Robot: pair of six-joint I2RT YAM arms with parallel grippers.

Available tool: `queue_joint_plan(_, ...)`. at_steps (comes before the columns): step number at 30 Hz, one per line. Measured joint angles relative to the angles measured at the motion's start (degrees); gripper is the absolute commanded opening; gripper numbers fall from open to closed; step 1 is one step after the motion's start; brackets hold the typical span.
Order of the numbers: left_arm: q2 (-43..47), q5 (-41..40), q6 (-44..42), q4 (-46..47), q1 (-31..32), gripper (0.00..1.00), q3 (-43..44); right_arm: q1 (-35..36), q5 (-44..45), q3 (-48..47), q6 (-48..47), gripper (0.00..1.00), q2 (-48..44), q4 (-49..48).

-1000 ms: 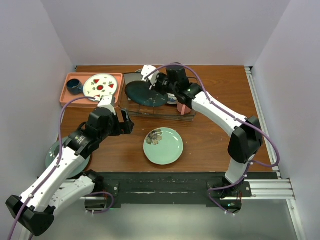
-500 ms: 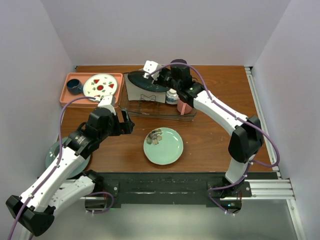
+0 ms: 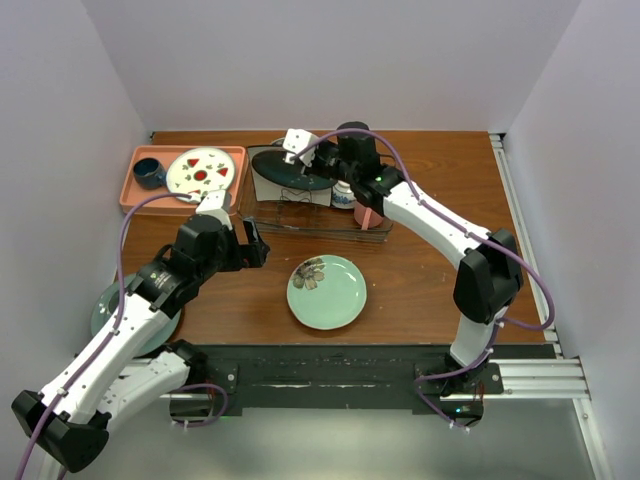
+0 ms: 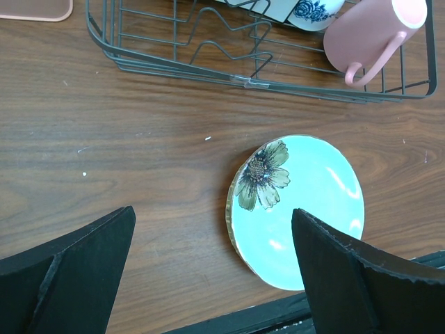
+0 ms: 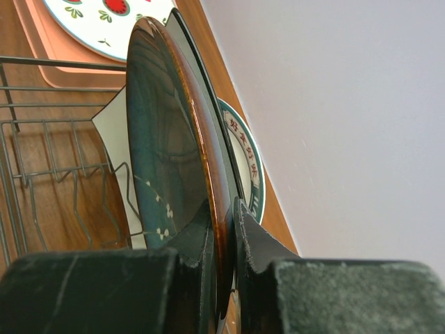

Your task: Load the mixed dishes into the dish rack

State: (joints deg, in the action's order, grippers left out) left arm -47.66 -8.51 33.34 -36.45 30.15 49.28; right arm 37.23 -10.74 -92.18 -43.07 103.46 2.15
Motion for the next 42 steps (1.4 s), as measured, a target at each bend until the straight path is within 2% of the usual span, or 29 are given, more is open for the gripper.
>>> queue_joint_plan(12,0.0,0.0,0.0,0.3,0.0,1.00,0.0,0.0,-2.3,0.8,-0.1,0.00,0.9,-0.2)
queue_joint_plan(27,-0.8,0.0,0.0,0.4,0.0,1.00,0.0,0.3,-2.1,0.3,2.0,0.01,8.0,0.0)
queue_joint_plan(31,-0.8,0.2,0.0,0.4,0.0,1.00,0.0,0.3,-2.0,-1.2,3.1,0.11,9.1,0.1)
queue_joint_plan(32,-0.7,0.2,0.0,0.4,0.0,1.00,0.0,0.3,-1.9,-1.6,3.3,0.23,9.4,0.2)
queue_joint_plan(35,-0.6,0.3,0.0,0.4,0.0,1.00,0.0,0.3,-0.9,-2.5,4.8,0.33,10.1,-0.4)
queue_joint_plan(36,-0.5,0.3,0.0,0.4,0.0,1.00,0.0,0.4,-0.5,-2.8,5.3,0.42,10.3,-0.6)
queue_joint_plan(42,-0.4,0.6,0.0,0.4,0.0,1.00,0.0,0.7,2.9,-3.5,8.8,0.49,10.4,-2.8)
